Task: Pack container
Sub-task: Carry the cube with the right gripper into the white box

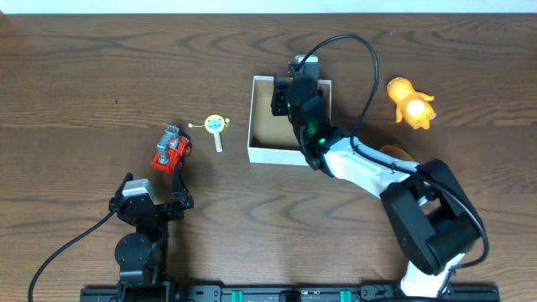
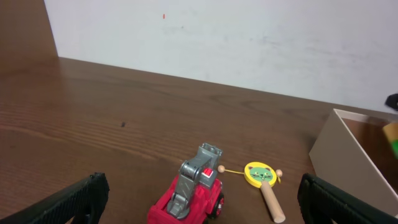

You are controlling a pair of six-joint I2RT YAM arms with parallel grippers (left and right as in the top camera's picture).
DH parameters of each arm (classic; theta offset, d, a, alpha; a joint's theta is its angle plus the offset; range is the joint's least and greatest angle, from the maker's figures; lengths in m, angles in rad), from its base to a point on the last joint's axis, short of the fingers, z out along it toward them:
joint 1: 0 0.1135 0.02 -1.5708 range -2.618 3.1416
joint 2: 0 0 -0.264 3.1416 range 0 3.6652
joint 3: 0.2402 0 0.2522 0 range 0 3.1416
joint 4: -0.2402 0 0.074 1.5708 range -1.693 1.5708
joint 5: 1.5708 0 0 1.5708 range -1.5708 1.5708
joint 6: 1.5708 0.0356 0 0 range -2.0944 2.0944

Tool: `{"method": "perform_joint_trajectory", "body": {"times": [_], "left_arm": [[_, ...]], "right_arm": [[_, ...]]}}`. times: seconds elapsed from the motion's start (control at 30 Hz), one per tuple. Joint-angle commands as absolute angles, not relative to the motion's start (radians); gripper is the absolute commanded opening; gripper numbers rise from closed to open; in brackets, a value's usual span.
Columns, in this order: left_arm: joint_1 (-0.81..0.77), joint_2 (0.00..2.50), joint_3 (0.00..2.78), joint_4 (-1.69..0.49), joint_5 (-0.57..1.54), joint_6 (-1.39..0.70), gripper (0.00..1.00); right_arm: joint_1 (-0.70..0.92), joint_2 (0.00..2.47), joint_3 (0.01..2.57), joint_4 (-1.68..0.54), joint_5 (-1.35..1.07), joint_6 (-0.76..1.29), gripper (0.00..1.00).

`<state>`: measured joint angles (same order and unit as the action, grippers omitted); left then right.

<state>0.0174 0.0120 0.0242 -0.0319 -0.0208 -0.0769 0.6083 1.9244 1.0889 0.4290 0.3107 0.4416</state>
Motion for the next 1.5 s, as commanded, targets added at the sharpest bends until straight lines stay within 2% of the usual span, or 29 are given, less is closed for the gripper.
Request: {"method": "perform_joint_trajectory", "body": {"times": [0.0, 0.73, 0.9, 1.07, 1.2, 1.27, 1.47], "left_arm": [[0.014, 0.011, 0.004, -0.071, -0.027, -0.064, 0.98], [0.014, 0.010, 0.004, -0.071, -0.026, -0.064, 0.98], [0.014, 0.010, 0.004, -0.071, -0.027, -0.064, 0.98], [0.014, 0.010, 0.004, -0.071, -0.027, -0.064, 0.98], [0.014, 0.010, 0.004, -0.071, -0.027, -0.064, 0.98], [0.014, 0.010, 0.004, -0.071, -0.027, -0.064, 0.98], [0.014, 0.010, 0.004, -0.071, -0.026, -0.064, 0.98]], "right_arm": [[0.624, 1.965, 1.108, 0.448, 0.310, 0.473, 0.26], [0.630, 2.100, 1.114, 0.558, 0.307, 0.475, 0.29], [0.630, 2.101, 1.115, 0.605, 0.306, 0.474, 0.38], [0.630, 2.100, 1.135, 0.617, 0.263, 0.474, 0.52], [0.630, 2.100, 1.155, 0.608, 0.250, 0.474, 0.56], [0.630, 2.100, 1.159, 0.606, 0.250, 0.474, 0.63], [0.630, 2.100, 1.159, 0.607, 0.250, 0.450, 0.64]]}}
